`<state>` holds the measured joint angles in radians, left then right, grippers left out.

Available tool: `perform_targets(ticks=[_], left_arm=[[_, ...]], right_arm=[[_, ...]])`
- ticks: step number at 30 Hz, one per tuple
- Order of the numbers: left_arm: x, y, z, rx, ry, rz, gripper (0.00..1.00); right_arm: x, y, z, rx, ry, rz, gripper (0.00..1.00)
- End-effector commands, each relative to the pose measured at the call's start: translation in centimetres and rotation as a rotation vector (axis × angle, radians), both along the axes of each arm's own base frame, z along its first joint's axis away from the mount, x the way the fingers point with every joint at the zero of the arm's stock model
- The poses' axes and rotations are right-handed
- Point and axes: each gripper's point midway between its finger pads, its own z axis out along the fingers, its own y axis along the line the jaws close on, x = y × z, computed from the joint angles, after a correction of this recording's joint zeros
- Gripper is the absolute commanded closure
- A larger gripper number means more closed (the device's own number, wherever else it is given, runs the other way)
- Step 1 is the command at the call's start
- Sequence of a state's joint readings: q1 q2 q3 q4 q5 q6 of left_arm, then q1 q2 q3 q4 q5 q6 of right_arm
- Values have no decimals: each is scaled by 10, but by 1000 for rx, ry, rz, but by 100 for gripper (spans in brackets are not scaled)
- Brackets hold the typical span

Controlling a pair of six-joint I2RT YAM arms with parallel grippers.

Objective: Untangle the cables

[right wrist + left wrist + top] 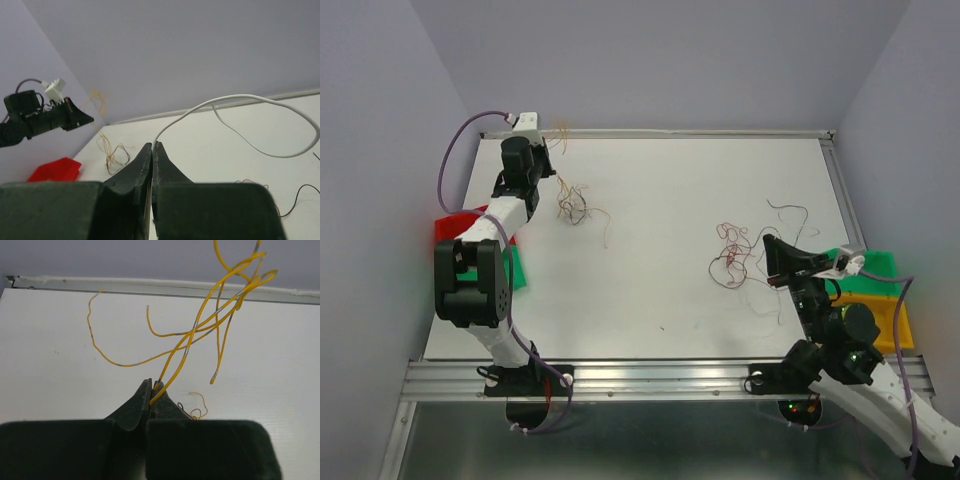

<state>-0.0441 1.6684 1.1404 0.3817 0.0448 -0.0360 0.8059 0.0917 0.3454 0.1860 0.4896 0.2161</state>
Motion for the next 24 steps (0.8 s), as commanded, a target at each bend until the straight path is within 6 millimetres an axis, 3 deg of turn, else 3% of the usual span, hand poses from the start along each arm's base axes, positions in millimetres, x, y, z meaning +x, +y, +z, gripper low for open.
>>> perform_targets(ticks=[1, 5, 7, 8, 9, 11, 13, 14, 16, 19, 20, 21, 24], left_arm=[[-1, -2, 57, -19, -162, -1, 100], [-4, -14, 58, 6, -162, -88, 100], [-7, -35, 56, 9, -147, -205, 95], [-7, -42, 57, 22, -147, -247, 83], [-9, -50, 53, 32, -126, -272, 77], [-8, -52, 52, 68, -116, -271, 59], [-8, -52, 52, 84, -105, -258, 53], [-7, -52, 57, 90, -108, -234, 49], [-10, -52, 61, 98, -108, -226, 45], [-22, -56, 76, 101, -147, -234, 15], [-31, -66, 72, 92, -145, -291, 1], [-41, -72, 86, 85, -185, -324, 1], [-71, -107, 104, 81, -267, -497, 1]], right_arm=[[6, 23, -4, -81, 33, 66, 99], [12, 48, -6, -132, 38, 141, 100], [10, 70, -9, -175, 18, 230, 100], [7, 75, 3, -160, -25, 257, 99], [7, 87, 0, -186, -29, 301, 99], [7, 94, 16, -183, -63, 325, 100], [11, 104, 19, -210, -57, 343, 99], [12, 105, 30, -204, -80, 340, 99], [19, 113, 29, -219, -73, 345, 99], [23, 117, 40, -207, -101, 337, 99], [26, 120, 42, -196, -109, 338, 100], [27, 121, 44, -190, -113, 338, 99], [27, 126, 54, -170, -136, 353, 99]])
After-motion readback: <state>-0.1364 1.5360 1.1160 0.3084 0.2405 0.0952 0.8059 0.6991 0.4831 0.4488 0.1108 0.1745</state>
